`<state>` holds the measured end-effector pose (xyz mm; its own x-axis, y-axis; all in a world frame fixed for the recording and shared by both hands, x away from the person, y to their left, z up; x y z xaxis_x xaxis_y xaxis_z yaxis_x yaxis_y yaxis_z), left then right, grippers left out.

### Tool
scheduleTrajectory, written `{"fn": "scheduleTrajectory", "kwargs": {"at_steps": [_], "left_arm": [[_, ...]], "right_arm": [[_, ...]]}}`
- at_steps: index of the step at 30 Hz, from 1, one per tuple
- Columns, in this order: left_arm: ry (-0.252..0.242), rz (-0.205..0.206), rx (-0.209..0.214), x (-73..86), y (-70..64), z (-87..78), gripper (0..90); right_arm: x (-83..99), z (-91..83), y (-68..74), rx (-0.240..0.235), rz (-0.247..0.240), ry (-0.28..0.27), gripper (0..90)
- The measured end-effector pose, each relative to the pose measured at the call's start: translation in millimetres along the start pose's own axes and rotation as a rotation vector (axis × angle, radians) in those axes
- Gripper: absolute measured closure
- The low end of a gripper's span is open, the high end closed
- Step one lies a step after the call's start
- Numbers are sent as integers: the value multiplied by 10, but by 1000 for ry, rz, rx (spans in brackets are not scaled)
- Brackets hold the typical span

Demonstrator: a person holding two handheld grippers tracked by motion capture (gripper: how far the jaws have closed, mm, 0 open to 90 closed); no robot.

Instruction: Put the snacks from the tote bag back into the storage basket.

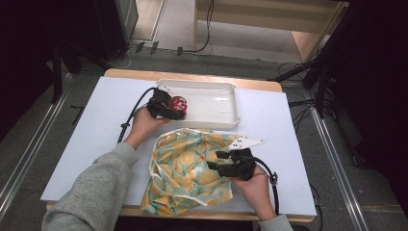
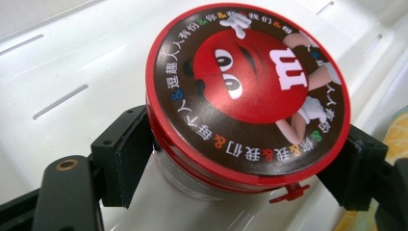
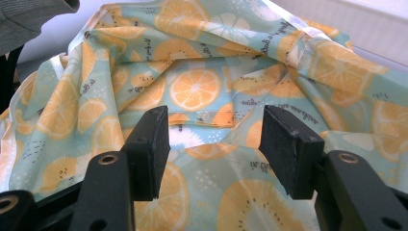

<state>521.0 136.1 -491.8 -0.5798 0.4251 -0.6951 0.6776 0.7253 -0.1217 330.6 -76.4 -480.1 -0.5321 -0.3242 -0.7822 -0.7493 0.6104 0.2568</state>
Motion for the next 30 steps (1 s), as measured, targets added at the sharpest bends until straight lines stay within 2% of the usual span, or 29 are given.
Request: {"fn": "scheduleTrajectory", "kwargs": {"at_steps": [10, 24, 27, 30], "left_arm": [[-11, 0, -1, -49, -24, -126, 213], [-22, 27, -16, -131, -77, -462, 244], [-15, 27, -9, -130, -98, -518, 253], [-29, 19, 8, -141, -121, -567, 296]], "right_arm": [[4, 8, -2, 4, -7, 5, 453], [12, 17, 0, 7, -12, 14, 452], [14, 17, -2, 8, -11, 15, 452], [14, 16, -1, 7, -11, 15, 451]]}}
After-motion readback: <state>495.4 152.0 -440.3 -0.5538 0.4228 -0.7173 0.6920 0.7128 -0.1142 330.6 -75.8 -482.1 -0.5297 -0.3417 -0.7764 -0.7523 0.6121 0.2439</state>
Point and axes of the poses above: each handheld gripper's, and its own axes: z roughly forward along the jaws, x roughly out of its underside, y roughly to its left, the point moved 7 cm from there along z, roughly forward along the jaws, and after that the axes turned 2 degrees about -y, right-handed, at the moved point
